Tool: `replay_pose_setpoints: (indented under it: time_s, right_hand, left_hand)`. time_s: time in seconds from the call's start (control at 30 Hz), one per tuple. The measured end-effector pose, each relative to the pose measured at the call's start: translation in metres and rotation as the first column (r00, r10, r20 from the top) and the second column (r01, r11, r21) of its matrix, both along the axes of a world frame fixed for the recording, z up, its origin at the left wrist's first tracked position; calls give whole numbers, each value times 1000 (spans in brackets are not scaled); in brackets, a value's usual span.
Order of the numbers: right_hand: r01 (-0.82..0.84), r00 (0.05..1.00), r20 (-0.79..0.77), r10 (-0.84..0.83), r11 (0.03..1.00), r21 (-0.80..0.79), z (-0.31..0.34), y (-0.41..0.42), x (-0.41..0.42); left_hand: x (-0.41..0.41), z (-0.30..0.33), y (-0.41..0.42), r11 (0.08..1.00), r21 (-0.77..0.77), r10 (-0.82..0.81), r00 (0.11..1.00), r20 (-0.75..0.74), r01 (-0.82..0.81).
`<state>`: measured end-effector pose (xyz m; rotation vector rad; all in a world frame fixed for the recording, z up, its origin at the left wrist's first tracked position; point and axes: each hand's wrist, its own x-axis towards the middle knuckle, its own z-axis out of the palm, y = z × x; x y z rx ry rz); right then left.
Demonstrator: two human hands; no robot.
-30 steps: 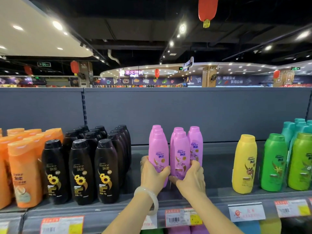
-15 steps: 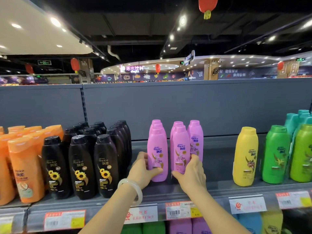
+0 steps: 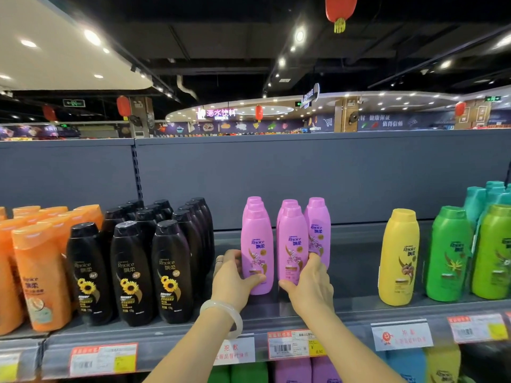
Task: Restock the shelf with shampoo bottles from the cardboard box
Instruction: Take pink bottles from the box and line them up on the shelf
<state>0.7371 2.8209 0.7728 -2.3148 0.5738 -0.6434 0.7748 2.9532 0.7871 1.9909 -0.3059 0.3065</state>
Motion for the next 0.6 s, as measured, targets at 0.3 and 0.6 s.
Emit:
replay_pose_setpoints:
  time_s: [0.3, 0.6]
  right_hand:
    - [-1, 1000, -1, 1, 1000, -6, 0, -2, 3]
    - [29, 998, 48, -29, 1000, 0, 4, -3, -2]
  left_hand:
    - [2, -1, -1, 1000, -20, -20, 1000, -11, 20]
    - [-5, -5, 0, 998, 6, 59, 998, 20, -59]
